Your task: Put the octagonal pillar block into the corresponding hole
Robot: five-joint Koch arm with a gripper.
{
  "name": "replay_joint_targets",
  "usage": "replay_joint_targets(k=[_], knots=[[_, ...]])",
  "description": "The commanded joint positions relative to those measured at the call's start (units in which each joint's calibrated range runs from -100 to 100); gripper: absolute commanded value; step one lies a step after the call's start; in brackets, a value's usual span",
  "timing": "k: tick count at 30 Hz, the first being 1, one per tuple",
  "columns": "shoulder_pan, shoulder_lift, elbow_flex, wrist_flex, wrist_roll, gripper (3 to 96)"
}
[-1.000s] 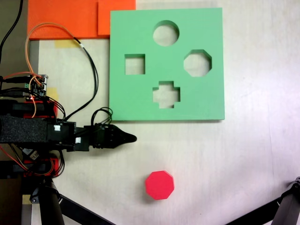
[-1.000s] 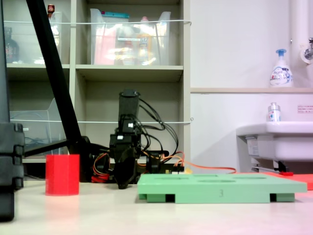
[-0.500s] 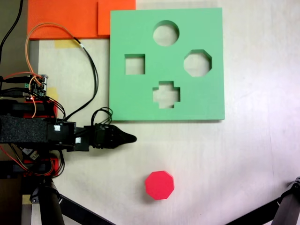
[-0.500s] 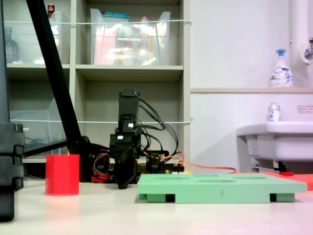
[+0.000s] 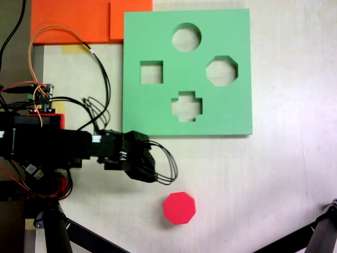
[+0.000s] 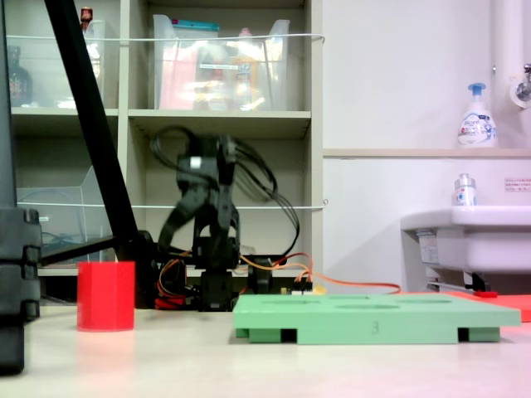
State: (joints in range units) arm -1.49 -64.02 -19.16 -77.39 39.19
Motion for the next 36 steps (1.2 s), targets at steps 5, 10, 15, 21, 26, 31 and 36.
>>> replay_joint_targets(k=[5, 10, 15, 21, 26, 31, 36], knots=[[-1.42, 30.08, 38.9, -22.61, 0.54, 45.8], [-4.35, 40.7, 49.57, -22.61, 0.39, 48.9], [-6.59, 47.26, 51.66, -22.61, -1.81, 73.2], [-9.04, 55.5, 51.66, -22.61, -4.84, 81.3], [-10.26, 62.9, 51.46, -22.61, -6.4, 81.5], [-10.55, 68.35, 51.16, -22.61, -6.98, 81.3], [-10.79, 71.01, 49.96, -22.61, -7.77, 81.1]])
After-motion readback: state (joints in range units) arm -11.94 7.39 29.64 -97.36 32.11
